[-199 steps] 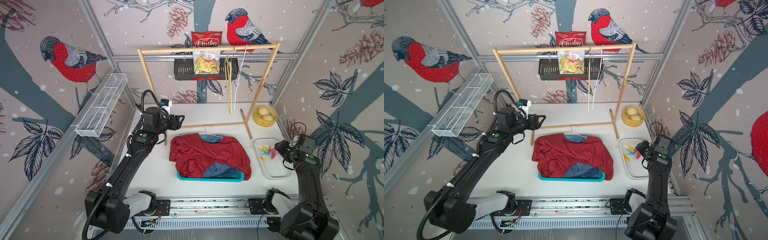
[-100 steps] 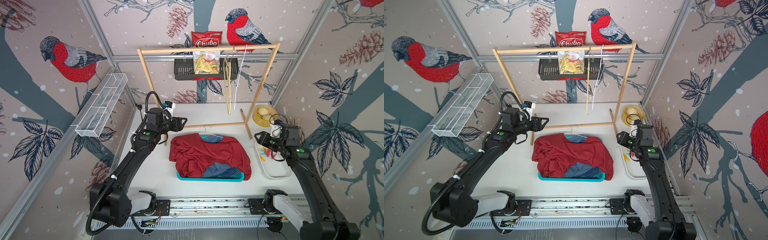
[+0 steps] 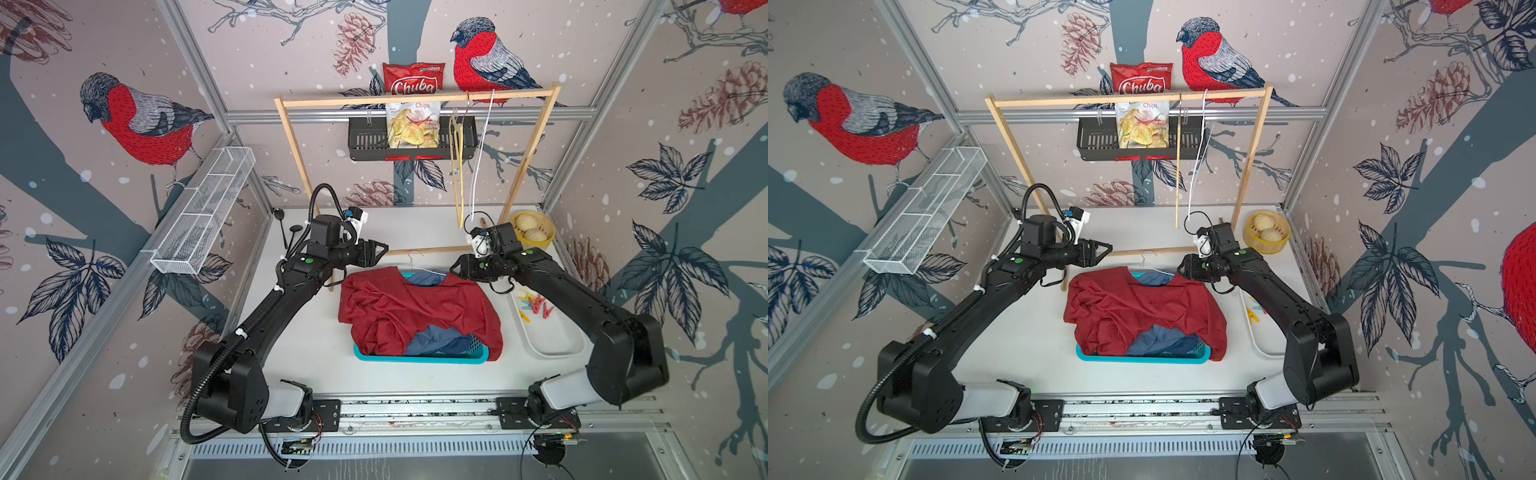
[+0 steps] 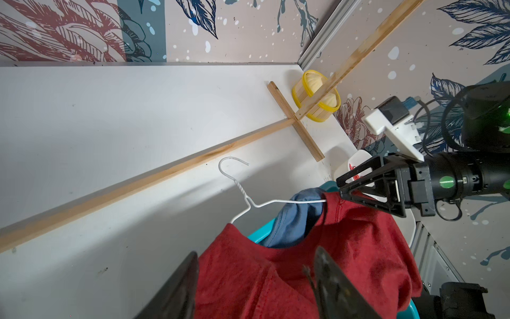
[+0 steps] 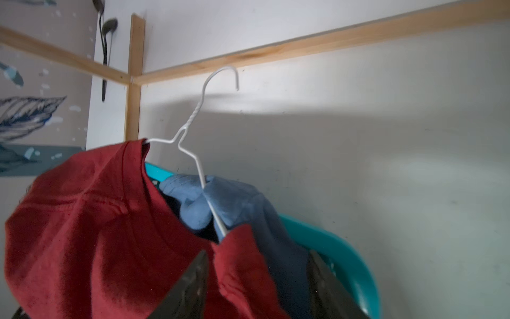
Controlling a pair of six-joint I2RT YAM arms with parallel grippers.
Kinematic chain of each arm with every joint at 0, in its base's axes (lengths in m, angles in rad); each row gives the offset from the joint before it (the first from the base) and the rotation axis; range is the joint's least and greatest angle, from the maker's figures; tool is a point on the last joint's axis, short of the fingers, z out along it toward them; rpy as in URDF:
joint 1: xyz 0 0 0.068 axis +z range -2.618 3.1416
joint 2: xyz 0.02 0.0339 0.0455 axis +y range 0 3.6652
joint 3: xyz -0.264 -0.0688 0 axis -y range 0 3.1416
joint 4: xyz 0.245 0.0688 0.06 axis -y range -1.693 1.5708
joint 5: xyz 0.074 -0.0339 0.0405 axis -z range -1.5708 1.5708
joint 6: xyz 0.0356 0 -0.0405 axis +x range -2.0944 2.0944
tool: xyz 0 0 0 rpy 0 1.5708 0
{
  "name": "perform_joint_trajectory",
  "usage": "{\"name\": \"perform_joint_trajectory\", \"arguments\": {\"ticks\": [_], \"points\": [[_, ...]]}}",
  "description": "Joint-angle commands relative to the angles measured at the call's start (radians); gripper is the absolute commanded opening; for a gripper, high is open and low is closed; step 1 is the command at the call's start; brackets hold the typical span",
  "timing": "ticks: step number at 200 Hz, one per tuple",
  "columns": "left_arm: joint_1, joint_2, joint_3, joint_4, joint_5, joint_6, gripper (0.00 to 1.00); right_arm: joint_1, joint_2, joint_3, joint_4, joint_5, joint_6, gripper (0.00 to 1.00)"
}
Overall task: Remove the clothespins securing t-shirts to the hanger
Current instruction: Pick up the hanger from the basket.
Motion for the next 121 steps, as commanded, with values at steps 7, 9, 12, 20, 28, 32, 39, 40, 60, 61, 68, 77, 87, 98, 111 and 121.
{"name": "perform_joint_trajectory", "arguments": {"ticks": [7,9,12,20,28,32,39,40,60,61,68,77,87,98,111,121], "points": [[-0.001,-0.007,-0.002,-0.001,-0.019,0.015,0.63,0.054,0.043,0.028,-0.103,-0.056,-0.083,0.56],[-0.001,-0.007,-0.003,-0.002,-0.019,0.016,0.63,0.055,0.045,0.028,-0.107,-0.057,-0.086,0.56],[-0.001,-0.006,-0.004,-0.002,-0.021,0.017,0.63,0.060,0.047,0.026,-0.113,-0.062,-0.090,0.56],[-0.001,-0.004,0.001,-0.002,-0.022,0.017,0.63,0.065,0.055,0.021,-0.124,-0.074,-0.104,0.56],[-0.001,0.000,0.004,-0.002,-0.022,0.017,0.63,0.068,0.061,0.019,-0.137,-0.078,-0.116,0.55],[-0.001,0.002,0.005,-0.001,-0.022,0.017,0.63,0.069,0.063,0.018,-0.142,-0.075,-0.123,0.53],[-0.002,0.005,0.011,0.000,-0.019,0.016,0.63,0.071,0.064,0.018,-0.149,-0.068,-0.135,0.49],[-0.002,0.005,0.010,0.000,-0.020,0.015,0.63,0.072,0.064,0.018,-0.150,-0.068,-0.136,0.48],[-0.002,0.010,0.018,-0.004,-0.019,0.018,0.63,0.074,0.050,0.032,-0.161,-0.046,-0.170,0.28],[-0.002,0.010,0.019,-0.005,-0.019,0.018,0.63,0.073,0.048,0.033,-0.161,-0.044,-0.172,0.27],[0.000,0.009,0.018,-0.006,-0.022,0.019,0.63,0.079,0.033,0.037,-0.158,-0.030,-0.187,0.21],[0.000,0.007,0.019,-0.008,-0.027,0.021,0.63,0.089,0.008,0.042,-0.151,-0.003,-0.210,0.17],[0.000,0.005,0.018,-0.011,-0.034,0.026,0.63,0.104,-0.019,0.047,-0.147,0.020,-0.239,0.12],[-0.001,0.003,0.022,-0.012,-0.045,0.029,0.63,0.124,-0.049,0.052,-0.146,0.032,-0.275,0.10],[-0.001,0.003,0.029,-0.011,-0.052,0.029,0.63,0.152,-0.082,0.050,-0.147,0.049,-0.311,0.09],[-0.003,0.007,0.035,-0.006,-0.051,0.030,0.64,0.174,-0.102,0.047,-0.145,0.066,-0.331,0.07]]}}
